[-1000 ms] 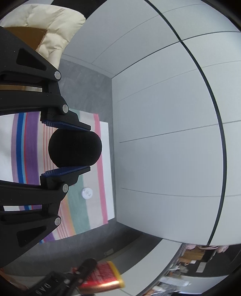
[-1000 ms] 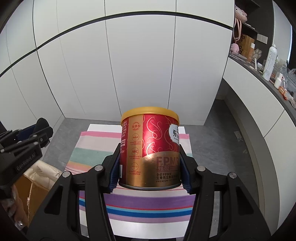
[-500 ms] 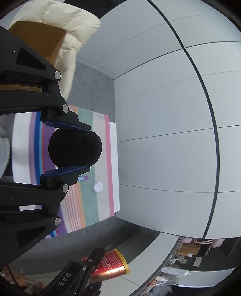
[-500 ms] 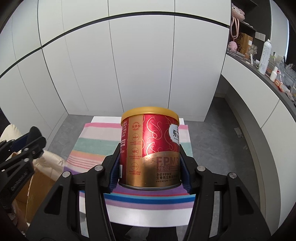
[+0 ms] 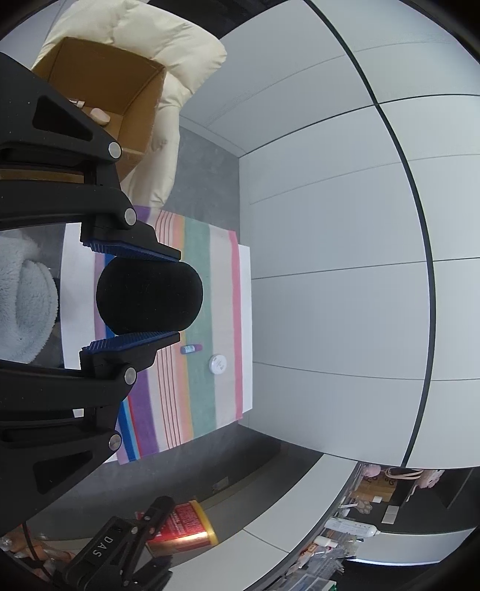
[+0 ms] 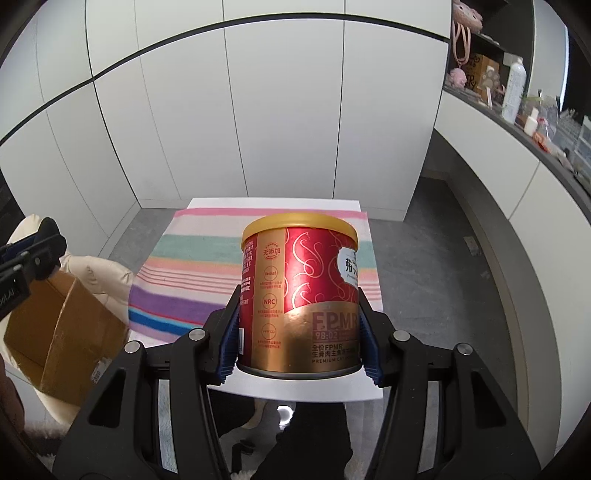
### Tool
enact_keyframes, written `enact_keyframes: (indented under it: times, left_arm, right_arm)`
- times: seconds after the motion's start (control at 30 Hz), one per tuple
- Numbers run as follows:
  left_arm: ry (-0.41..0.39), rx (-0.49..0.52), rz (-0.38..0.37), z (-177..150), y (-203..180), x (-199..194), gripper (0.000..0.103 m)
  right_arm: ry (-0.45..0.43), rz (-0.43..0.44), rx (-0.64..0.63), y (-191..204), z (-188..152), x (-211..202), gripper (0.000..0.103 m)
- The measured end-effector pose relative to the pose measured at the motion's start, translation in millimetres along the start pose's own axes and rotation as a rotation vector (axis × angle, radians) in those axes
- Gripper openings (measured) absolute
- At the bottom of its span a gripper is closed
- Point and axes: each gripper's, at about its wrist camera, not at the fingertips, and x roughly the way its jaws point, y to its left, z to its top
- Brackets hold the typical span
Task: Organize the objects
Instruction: 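Lift and carry the black puck and red-gold can over the cardboard box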
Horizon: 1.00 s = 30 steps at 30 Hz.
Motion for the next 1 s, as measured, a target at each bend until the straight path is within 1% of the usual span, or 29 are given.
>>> enact_keyframes:
  times: [0.2, 0.33, 0.43, 0.57, 0.63, 0.77, 0.93, 1.0]
  left_arm:
    - [0.004, -0.004, -0.008, -4, 6, -1, 0.036]
    - [0.017, -0.016, -0.023, -4, 12, 4, 0.036]
    - [0.021, -0.028, -0.004, -8, 23, 5, 0.036]
    - [0.034, -0.071, 0.032, -15, 50, 5, 0.036]
    - [0.034, -0.102, 0.059, -19, 68, 3, 0.037]
    - [0.037, -0.174, 0.127, -29, 115, -2, 0.037]
    - [0.057, -0.287, 0.214, -50, 184, -9, 0.037]
    - [0.062, -0.327, 0.268, -61, 212, -14, 0.037]
  right_arm:
    - [0.021, 0.011, 0.027, -8, -18, -6, 0.056]
    - [0.037, 0.011, 0.029, -8, -19, -3, 0.056]
    - [0.04, 0.014, 0.025, -3, -15, -1, 0.056]
    - [0.045, 0.037, 0.0, 16, -11, 4, 0.056]
    - [0.047, 0.056, -0.018, 30, -9, 6, 0.056]
    - [0.05, 0.115, -0.08, 71, -4, 11, 0.056]
    - [0.057, 0.202, -0.183, 141, 0, 18, 0.056]
    - [0.064, 0.247, -0.229, 174, 0, 20, 0.056]
